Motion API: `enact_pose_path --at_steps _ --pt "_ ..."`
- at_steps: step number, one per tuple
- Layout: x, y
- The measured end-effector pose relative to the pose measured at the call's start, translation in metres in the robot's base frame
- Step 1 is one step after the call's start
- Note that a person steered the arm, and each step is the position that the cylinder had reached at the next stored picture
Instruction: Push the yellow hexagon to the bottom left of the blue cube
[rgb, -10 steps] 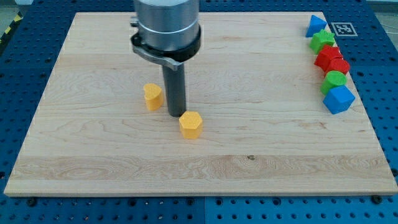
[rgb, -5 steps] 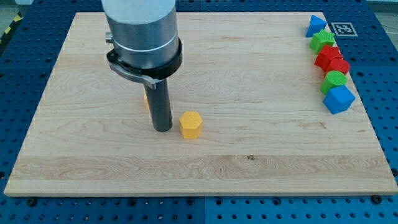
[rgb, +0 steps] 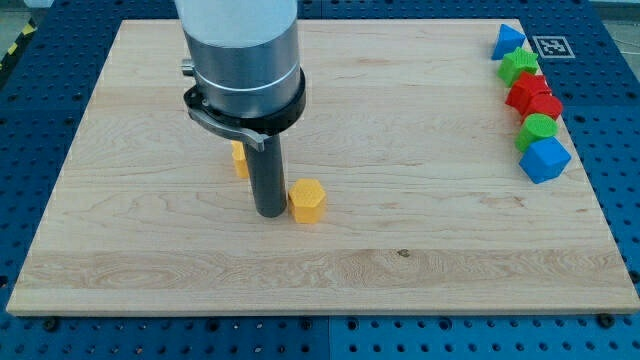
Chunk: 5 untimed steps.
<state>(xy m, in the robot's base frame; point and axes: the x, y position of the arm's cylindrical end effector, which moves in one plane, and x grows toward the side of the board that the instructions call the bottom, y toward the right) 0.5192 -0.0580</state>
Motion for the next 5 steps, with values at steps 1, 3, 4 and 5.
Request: enact_pose_path --at_steps 1,3,4,5 --pt "0.0 0.0" --pt "0.0 0.031" --pt "0.0 0.054" --pt "0.0 0.081"
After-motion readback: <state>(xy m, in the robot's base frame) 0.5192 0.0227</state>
